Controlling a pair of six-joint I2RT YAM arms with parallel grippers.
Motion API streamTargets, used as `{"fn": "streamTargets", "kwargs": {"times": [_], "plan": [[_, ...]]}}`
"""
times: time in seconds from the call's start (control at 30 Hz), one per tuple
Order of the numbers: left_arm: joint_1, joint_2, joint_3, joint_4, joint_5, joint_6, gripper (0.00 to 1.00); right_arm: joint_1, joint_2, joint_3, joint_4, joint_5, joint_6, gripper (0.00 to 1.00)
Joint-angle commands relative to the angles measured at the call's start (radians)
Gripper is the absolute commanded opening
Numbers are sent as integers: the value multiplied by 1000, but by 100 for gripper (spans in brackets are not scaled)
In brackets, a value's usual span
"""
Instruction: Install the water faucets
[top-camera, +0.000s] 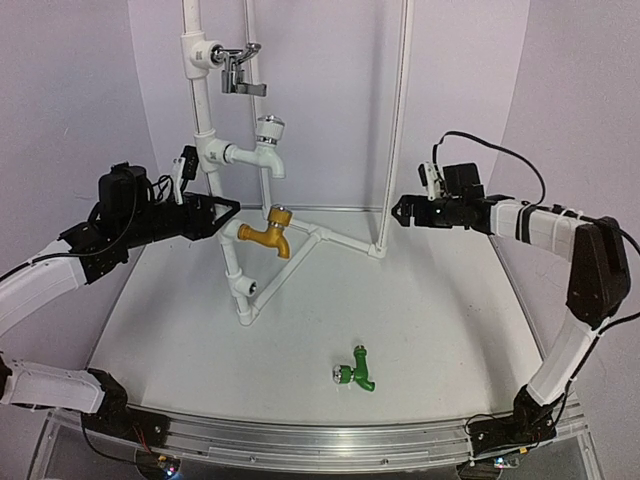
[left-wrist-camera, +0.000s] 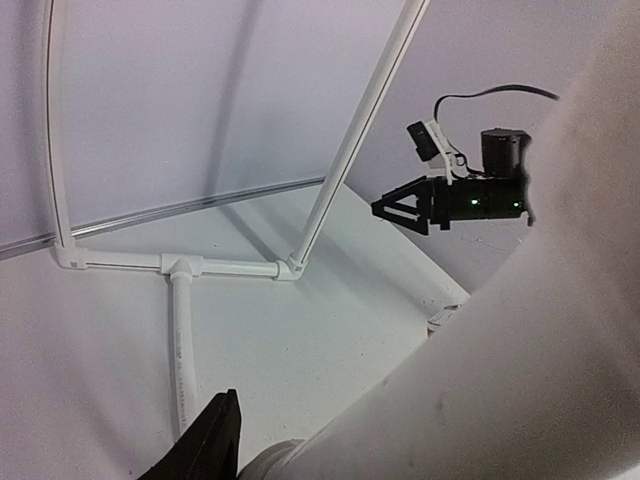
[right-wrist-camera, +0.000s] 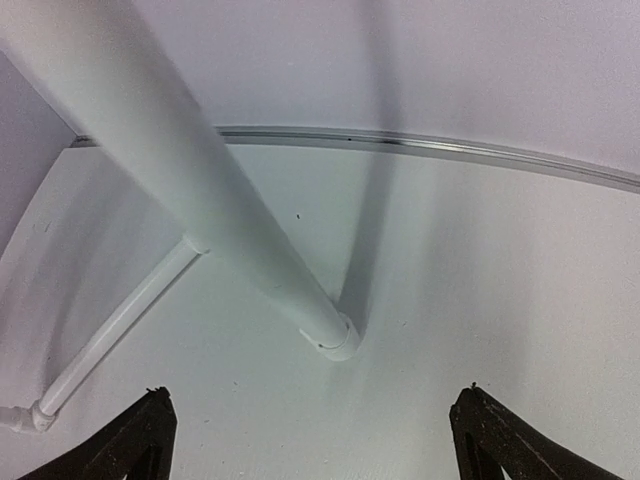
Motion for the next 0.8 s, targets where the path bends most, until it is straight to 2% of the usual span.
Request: {"fn": "streamTargets", "kwargs": {"times": [0.0, 0.1, 0.17, 0.4, 0.43, 0.53, 0.6, 0.7, 0.77], "plan": [[-11, 84, 73, 38, 65, -166, 15, 24, -166, -97, -96, -25, 73, 98], [-29, 130, 106, 52, 73, -158, 10, 37, -205, -183, -92, -106, 58, 96], [-42, 157, 115, 85, 86, -163, 9, 71, -216, -222, -97, -91, 68, 95], [-66, 155, 86, 103, 68, -174, 7, 307, -173, -265, -179, -73, 121, 89], [-66, 139, 75, 104, 63, -174, 11, 335, -161, -264, -196, -73, 136, 88], [-66, 86, 35, 103, 55, -173, 43, 397, -140, -280, -223, -104, 211, 86], [-66, 48, 12, 103, 37, -173, 60, 444, -130, -299, -223, -105, 288, 84], [-65, -17, -21, 95, -7, -177, 77, 514, -103, -294, -254, -70, 436, 82], [-65, -44, -33, 84, -28, -182, 85, 562, -86, -281, -295, -15, 541, 80]]}}
